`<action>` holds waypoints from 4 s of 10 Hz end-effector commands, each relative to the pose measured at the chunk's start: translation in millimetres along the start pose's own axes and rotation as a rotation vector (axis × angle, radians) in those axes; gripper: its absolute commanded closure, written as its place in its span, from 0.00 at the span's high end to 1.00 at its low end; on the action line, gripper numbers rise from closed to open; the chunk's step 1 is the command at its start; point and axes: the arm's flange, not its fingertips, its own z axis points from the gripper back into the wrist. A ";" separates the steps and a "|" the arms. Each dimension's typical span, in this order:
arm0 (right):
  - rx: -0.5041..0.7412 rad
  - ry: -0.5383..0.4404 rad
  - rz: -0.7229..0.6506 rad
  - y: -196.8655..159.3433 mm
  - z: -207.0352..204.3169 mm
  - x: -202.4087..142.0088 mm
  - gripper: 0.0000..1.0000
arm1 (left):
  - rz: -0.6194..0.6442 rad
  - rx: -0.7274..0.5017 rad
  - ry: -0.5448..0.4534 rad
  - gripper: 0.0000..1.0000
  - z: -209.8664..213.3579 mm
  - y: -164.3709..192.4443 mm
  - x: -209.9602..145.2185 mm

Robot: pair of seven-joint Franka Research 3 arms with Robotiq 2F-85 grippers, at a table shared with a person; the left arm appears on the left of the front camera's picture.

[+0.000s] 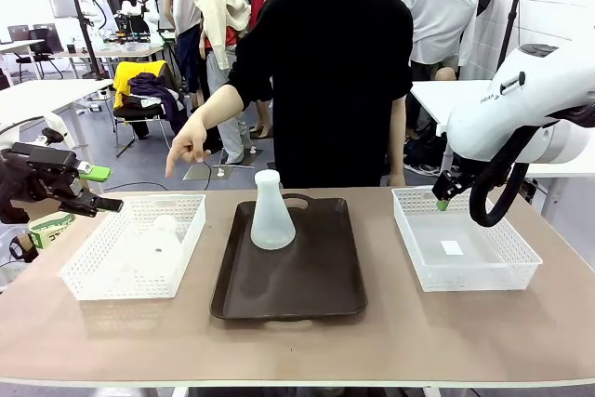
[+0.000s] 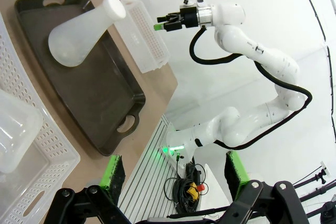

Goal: Prepare the laboratory tools.
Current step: Pick up the Big flask that the person points to.

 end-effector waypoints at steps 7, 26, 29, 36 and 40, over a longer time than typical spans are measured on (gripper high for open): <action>-0.001 0.006 0.002 -0.7 0.0 -0.3 1.00 | -0.112 0.589 -0.330 1.00 10.7 -58.9 57.5; -0.001 0.006 0.002 -0.7 0.0 -0.3 1.00 | 0.541 1.399 -0.069 1.00 -134.4 84.8 141.4; -0.001 0.006 0.002 -0.7 0.0 -0.3 1.00 | 0.559 1.365 -0.067 1.00 -138.7 111.6 142.0; -0.001 0.006 0.002 -0.7 0.0 -0.3 1.00 | 0.463 1.328 0.007 0.81 -148.5 134.1 142.9; -0.001 0.006 0.002 -0.7 0.0 -0.3 1.00 | 0.509 1.371 0.024 0.09 -144.8 132.4 144.1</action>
